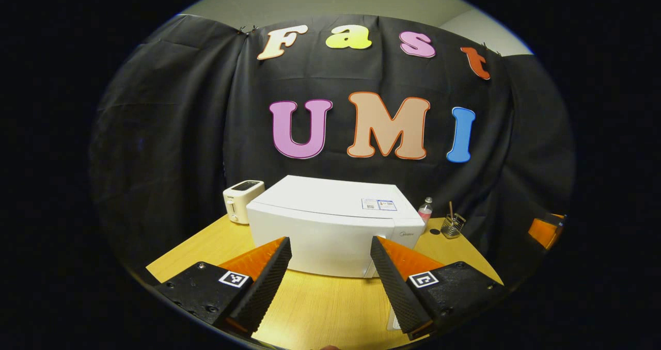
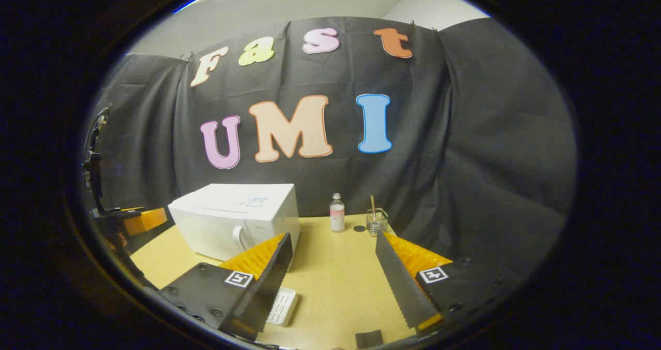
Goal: Open the microwave oven with the left hand, put the food in, and close the microwave oven.
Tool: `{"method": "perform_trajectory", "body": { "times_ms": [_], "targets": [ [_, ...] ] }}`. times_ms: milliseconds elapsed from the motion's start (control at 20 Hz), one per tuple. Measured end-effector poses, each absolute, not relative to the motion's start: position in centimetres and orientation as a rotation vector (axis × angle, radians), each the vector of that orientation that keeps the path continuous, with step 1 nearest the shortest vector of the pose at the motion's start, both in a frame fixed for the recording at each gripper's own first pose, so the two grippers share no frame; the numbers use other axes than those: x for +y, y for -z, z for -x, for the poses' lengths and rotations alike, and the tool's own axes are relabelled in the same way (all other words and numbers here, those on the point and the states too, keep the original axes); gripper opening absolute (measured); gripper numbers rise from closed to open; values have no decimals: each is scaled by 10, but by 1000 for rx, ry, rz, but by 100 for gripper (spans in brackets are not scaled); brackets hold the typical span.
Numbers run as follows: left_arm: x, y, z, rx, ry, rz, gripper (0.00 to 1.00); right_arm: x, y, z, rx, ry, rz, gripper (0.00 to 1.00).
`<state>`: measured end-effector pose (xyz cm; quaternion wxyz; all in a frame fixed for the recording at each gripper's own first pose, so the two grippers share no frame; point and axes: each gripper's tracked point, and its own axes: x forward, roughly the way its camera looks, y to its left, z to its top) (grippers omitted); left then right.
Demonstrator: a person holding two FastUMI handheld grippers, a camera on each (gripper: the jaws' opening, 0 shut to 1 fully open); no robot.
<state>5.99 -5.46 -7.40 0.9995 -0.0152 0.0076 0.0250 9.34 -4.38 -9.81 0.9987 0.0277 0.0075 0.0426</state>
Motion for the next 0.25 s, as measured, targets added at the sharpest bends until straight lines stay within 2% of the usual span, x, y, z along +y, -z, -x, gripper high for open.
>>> {"method": "perform_trajectory", "body": {
  "times_ms": [250],
  "targets": [
    [-72, 75, -59, 20, -11, 12, 96, -52, 100, -88, 16, -72, -59, 92]
  ]
}}
